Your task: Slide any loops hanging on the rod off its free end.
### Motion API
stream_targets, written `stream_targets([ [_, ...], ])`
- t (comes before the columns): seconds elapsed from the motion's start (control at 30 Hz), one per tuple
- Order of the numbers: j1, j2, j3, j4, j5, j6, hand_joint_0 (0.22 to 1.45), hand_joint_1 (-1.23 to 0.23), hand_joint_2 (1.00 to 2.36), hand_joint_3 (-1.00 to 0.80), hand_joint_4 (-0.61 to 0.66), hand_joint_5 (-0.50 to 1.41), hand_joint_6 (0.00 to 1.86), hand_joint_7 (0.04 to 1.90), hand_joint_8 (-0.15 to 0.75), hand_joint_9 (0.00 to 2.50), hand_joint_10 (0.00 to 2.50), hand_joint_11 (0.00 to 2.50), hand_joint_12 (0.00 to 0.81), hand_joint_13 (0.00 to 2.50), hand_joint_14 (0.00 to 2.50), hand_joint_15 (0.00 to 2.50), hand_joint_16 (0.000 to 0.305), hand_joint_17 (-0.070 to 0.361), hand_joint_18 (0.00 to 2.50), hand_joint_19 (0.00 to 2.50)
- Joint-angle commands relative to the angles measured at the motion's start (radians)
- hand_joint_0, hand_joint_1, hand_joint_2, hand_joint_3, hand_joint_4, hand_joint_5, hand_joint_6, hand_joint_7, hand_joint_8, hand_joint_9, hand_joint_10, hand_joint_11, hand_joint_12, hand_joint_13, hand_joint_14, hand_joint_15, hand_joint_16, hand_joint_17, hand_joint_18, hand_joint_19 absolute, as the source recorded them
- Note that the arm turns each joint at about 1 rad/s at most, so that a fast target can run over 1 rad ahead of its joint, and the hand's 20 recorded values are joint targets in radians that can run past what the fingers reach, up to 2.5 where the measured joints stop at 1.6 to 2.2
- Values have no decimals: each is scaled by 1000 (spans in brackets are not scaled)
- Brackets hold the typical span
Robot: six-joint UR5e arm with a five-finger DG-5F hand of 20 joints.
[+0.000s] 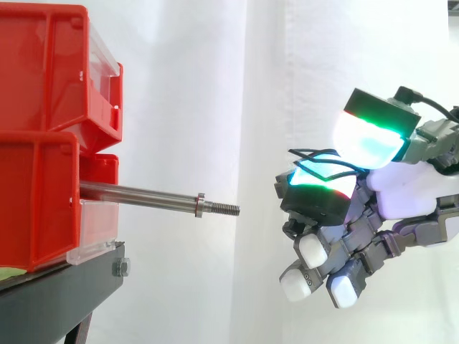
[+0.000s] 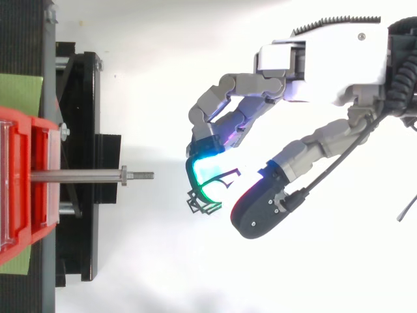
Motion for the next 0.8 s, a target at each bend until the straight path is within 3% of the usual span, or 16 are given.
stream_targets([
  [0.0,0,-1,0,1,0,0,695,-809,1000,-500,177,-194,839,1085,293,820,16,444,314,627,0,33,47,105,713,321],
  [0.37,0,-1,0,3,0,0,517,-546,1000,-500,188,-175,807,1119,308,812,14,397,319,583,0,43,48,108,642,348],
  [0.53,0,-1,0,4,0,0,521,-517,1000,-500,193,-173,797,1137,305,792,13,377,314,565,2,42,47,106,611,348],
  [0.77,0,-1,0,4,0,5,616,-560,1003,-472,163,-171,786,1163,288,775,12,370,290,534,2,38,43,96,560,365],
])
